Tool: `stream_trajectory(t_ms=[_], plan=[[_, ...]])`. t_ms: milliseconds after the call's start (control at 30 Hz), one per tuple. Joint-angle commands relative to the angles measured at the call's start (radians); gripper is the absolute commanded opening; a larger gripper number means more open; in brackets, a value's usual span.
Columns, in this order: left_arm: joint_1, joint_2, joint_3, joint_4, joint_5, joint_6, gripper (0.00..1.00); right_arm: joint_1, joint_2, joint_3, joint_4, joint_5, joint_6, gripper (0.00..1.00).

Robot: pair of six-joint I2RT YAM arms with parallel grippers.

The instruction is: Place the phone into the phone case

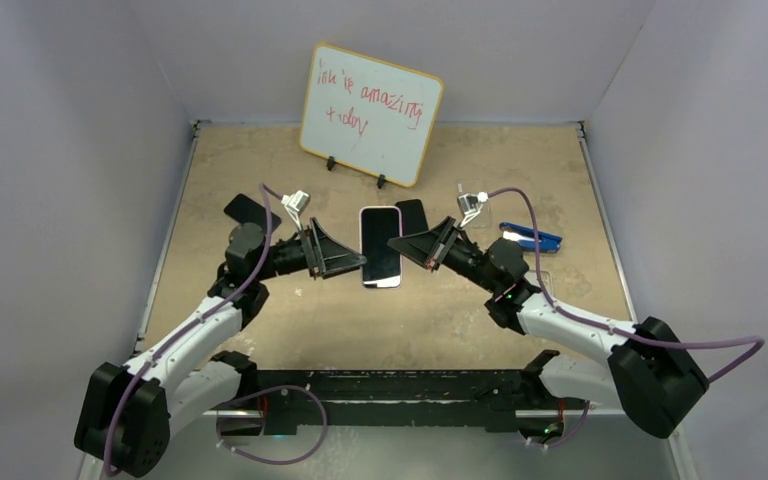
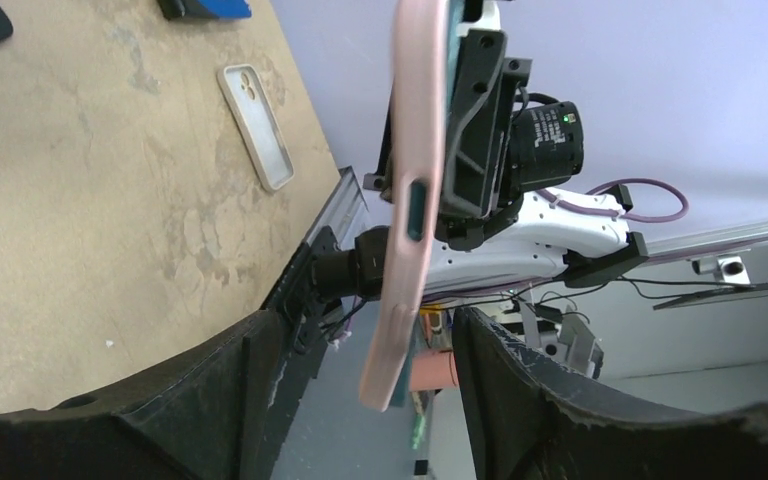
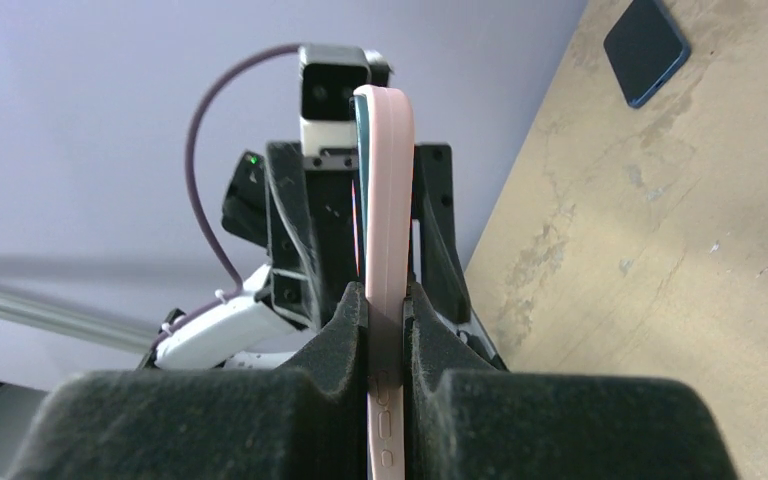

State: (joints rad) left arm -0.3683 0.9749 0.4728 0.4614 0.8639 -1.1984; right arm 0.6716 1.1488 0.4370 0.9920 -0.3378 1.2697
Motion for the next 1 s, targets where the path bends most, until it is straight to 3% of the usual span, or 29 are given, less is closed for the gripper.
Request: stream_trajectory(t_ms=[0, 300, 533, 600, 633, 700, 867, 967], plan=[[-0.024, 0.013, -0.052, 0.175, 0.023, -0.078, 0.66, -0.004, -0.011, 0.037, 0.102, 0.089, 0.033, 0.0], [-0.038, 0.055, -0.057, 0.185, 0.014, -0.068, 0.51, -0.004, 0.049, 0.03, 0.123, 0.102, 0.036, 0.0], [-0.04, 0.072, -0.035, 0.095, 0.01, -0.014, 0.32, -0.003, 0.067, 0.023, 0.122, 0.103, 0.026, 0.0], [-0.04, 0.065, -0.012, 0.006, -0.007, 0.04, 0.25, -0.004, 0.068, 0.023, 0.108, 0.105, 0.014, 0.0], [-0.041, 0.064, 0.054, -0.205, -0.05, 0.168, 0.08, -0.004, 0.067, 0.022, 0.089, 0.112, -0.01, 0.0], [-0.041, 0.069, 0.104, -0.36, -0.081, 0.249, 0.0, -0.004, 0.06, 0.025, 0.066, 0.121, -0.036, 0.0], [-0.041, 0.071, 0.139, -0.4, -0.082, 0.258, 0.0, -0.004, 0.064, 0.036, 0.03, 0.108, -0.044, 0.0], [-0.041, 0.059, 0.149, -0.406, -0.086, 0.252, 0.24, -0.004, 0.069, 0.05, 0.038, 0.101, -0.038, 0.0]])
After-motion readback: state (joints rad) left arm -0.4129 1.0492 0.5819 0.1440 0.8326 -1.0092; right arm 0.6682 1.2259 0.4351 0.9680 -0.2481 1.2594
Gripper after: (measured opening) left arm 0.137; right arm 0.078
